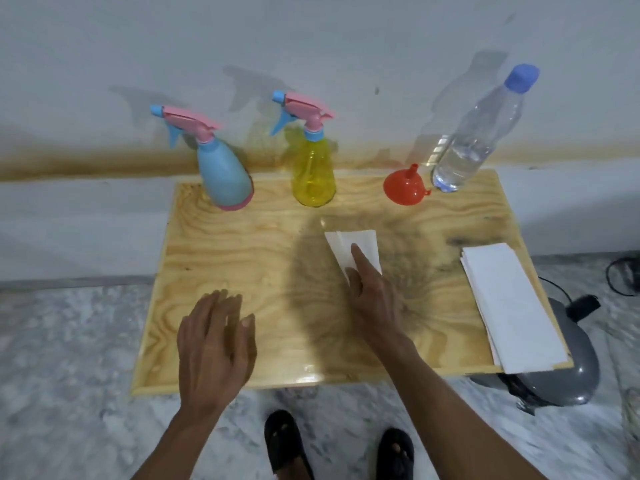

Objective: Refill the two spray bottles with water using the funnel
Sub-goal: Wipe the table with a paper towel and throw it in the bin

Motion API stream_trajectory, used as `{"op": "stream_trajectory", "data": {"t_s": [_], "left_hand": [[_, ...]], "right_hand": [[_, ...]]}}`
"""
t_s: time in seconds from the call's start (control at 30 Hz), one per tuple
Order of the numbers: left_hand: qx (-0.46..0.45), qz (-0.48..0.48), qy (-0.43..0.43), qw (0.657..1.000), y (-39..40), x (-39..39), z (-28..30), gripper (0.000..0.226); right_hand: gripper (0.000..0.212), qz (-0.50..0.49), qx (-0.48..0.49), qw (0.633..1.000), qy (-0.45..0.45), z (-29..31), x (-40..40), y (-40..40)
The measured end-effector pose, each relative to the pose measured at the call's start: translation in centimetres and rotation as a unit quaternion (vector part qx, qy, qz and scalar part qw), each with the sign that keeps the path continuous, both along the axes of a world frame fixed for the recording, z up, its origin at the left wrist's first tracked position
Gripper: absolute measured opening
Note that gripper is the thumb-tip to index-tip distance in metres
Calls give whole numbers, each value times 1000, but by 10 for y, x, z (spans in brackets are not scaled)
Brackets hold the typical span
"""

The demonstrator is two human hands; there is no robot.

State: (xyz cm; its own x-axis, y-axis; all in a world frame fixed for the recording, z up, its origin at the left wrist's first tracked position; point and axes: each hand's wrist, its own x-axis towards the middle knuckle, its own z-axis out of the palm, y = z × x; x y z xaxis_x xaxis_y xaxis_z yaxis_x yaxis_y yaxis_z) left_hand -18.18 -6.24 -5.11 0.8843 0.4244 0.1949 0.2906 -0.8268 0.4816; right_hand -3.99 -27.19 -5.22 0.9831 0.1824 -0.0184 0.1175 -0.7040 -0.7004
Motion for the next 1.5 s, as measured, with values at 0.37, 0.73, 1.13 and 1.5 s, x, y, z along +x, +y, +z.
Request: {"op": "stream_trajectory", "data": {"t_s": [0.37, 0.73, 1.13, 1.5], "left_hand": [[20, 27, 27, 999, 47, -13, -21, 46], [48, 28, 34, 998, 58, -13, -26, 50], [56, 36, 44, 997, 58, -16, -30, 44], [35, 27, 58, 997, 65, -20, -36, 40]], "right_hand": [[61, -23, -251, 965, 67, -21, 6, 5], [56, -34, -253, 962, 92, -15, 10, 16], [53, -40, -242, 965, 94, -17, 16, 50], [57, 24, -254, 965, 57, -15, 17, 147]]}}
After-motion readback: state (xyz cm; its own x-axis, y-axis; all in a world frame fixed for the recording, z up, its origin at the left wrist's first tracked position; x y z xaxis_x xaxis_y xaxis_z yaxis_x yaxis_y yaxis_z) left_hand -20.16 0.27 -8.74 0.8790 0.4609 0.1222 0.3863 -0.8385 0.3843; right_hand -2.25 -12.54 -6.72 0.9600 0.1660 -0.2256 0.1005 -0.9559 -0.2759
